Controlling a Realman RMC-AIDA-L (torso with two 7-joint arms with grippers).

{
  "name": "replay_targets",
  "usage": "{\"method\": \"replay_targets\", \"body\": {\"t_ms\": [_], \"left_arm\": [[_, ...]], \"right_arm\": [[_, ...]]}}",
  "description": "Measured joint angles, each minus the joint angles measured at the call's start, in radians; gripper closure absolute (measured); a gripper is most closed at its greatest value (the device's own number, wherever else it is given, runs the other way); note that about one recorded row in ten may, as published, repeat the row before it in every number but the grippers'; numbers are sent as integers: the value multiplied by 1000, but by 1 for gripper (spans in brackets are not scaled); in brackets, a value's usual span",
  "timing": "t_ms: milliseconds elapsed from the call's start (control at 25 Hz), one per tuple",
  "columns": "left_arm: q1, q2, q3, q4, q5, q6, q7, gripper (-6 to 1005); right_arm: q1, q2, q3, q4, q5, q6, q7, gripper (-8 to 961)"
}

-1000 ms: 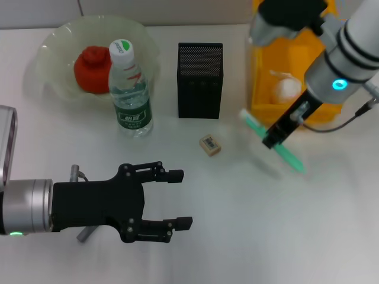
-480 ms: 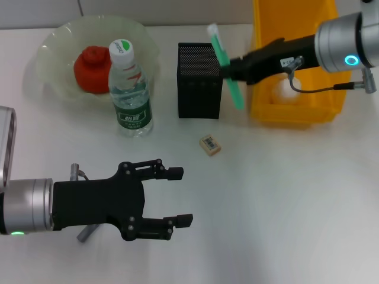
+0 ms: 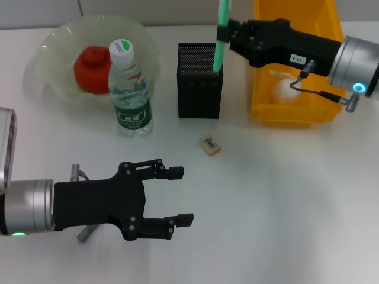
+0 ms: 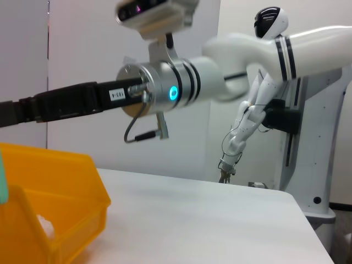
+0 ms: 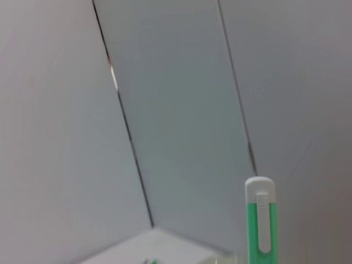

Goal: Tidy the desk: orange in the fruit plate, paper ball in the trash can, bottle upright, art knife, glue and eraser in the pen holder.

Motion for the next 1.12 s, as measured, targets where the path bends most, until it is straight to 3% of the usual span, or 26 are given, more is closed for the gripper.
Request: {"method": "replay_targets", "body": {"t_ms": [40,200,440,640,1120], "left_arm": [[-2,0,0,-11,-4,-1,18,198],[-5,0,2,-15,-8,-2,21,198],[-12,0,4,-18,-13,-4,22,198],[-16,0,4,-31,-15,-4,22,198],[-15,0,4,-40,-15,-2,22,198]], "right_arm": [[2,1,0,52,68,-2,-98,784],[17,3,-7,118,134,-2,-171,783],[88,9,-11,323,318,3,-412,782],[140,10,-11,412,356,7,-511,780],[187,10,-79,452,355,43,-555,731]]}}
